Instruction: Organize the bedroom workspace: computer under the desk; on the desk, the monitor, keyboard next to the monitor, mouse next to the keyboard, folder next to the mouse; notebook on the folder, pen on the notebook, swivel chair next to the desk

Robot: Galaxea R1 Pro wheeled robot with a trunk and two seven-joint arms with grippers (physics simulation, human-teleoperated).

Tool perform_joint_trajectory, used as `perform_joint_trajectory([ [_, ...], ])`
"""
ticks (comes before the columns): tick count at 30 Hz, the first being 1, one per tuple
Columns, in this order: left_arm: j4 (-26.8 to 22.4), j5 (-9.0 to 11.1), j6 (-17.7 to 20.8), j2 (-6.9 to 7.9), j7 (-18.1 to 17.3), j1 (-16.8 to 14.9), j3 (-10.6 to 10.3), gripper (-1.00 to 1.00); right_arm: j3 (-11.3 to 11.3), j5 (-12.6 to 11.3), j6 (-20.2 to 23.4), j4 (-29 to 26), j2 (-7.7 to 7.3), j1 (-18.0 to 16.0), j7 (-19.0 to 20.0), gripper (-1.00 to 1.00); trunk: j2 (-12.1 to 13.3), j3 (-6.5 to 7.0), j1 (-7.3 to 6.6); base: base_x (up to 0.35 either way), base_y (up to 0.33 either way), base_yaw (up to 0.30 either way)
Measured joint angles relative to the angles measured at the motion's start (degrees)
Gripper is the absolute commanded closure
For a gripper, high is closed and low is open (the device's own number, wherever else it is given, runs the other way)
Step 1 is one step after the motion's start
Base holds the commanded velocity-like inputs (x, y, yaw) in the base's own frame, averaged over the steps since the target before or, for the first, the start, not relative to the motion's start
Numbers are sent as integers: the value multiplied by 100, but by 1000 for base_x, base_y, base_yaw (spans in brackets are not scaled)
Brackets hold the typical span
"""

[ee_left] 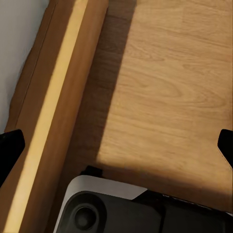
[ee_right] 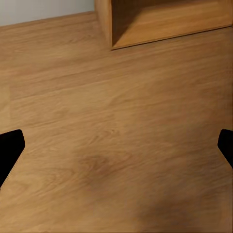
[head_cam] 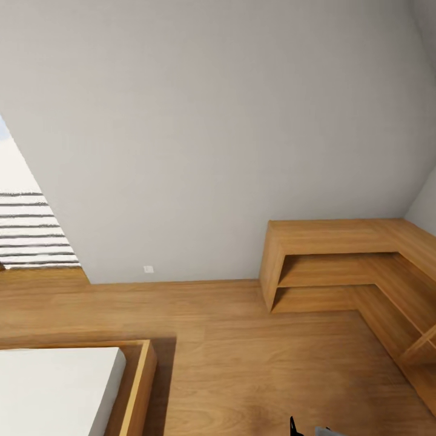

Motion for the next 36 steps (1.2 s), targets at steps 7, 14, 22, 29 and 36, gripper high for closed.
perform_joint_trajectory([
  [7, 0, 0, 0, 0, 0, 0, 0, -100, 0, 0, 0, 0, -1, 1, 0, -100, 0, 52, 0, 330, 0, -95],
  [14, 0, 0, 0, 0, 0, 0, 2, -100, 0, 0, 0, 0, -1, 1, 2, -100, 0, 108, 0, 315, 0, -115],
  [22, 5, 8, 0, 0, 0, 0, 9, -100, 1, 6, -1, 0, -8, 8, 8, -100, 1, 172, 3, 89, 0, -143],
  [29, 9, 8, 0, 0, 0, 0, 15, -100, 1, 10, -1, 0, -10, 9, 8, -100, 1, 228, 3, 2, 0, -186],
  [36, 10, 8, 0, 0, 2, 0, 17, -100, 1, 10, -1, 0, -10, 9, 8, -100, 2, 282, 3, 4, 1, -195],
])
